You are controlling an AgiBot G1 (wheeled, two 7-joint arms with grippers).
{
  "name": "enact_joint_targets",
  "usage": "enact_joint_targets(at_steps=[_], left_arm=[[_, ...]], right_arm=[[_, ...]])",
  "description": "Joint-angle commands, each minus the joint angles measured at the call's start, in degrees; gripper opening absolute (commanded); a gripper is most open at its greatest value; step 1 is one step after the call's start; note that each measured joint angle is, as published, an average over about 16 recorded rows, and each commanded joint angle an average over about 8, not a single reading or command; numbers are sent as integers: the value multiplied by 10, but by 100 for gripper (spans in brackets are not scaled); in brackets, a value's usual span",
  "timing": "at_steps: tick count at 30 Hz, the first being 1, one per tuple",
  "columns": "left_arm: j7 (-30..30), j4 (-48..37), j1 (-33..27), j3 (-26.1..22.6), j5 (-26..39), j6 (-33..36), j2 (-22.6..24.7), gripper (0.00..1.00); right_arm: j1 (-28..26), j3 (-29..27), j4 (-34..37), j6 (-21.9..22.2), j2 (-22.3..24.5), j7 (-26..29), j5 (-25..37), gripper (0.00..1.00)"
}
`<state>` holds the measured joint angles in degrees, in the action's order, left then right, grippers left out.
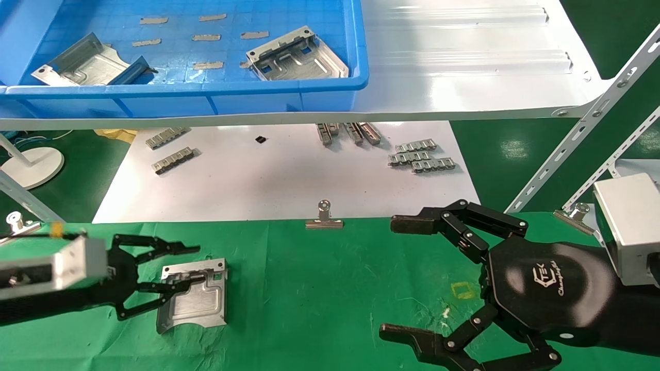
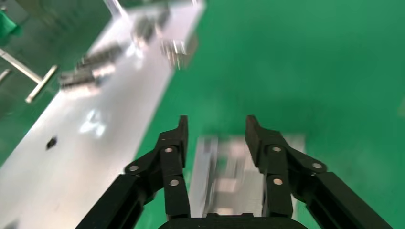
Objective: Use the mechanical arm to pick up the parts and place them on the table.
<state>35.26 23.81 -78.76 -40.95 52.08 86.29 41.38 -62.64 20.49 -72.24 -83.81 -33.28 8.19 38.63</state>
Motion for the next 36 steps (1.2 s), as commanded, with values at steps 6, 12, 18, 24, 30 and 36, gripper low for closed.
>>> enact_joint_targets(at_steps=[6, 12, 18, 24, 30, 36], left_arm=[[-63, -40, 0, 8, -48, 61, 9, 100], [-61, -39, 0, 8, -47, 59, 9, 100], [-68, -23, 3, 13, -42, 53, 6, 100], [-103, 22, 18, 34, -48, 49, 0, 100], [-143, 76, 36, 58, -54, 43, -7, 100], [-183, 129, 53, 83, -60, 37, -14, 100]], right_arm=[[0, 0, 0, 0, 0, 0, 0, 100], [0, 0, 0, 0, 0, 0, 0, 100], [0, 0, 0, 0, 0, 0, 0, 100], [0, 0, 0, 0, 0, 0, 0, 100], [0, 0, 0, 0, 0, 0, 0, 100], [0, 0, 0, 0, 0, 0, 0, 100]])
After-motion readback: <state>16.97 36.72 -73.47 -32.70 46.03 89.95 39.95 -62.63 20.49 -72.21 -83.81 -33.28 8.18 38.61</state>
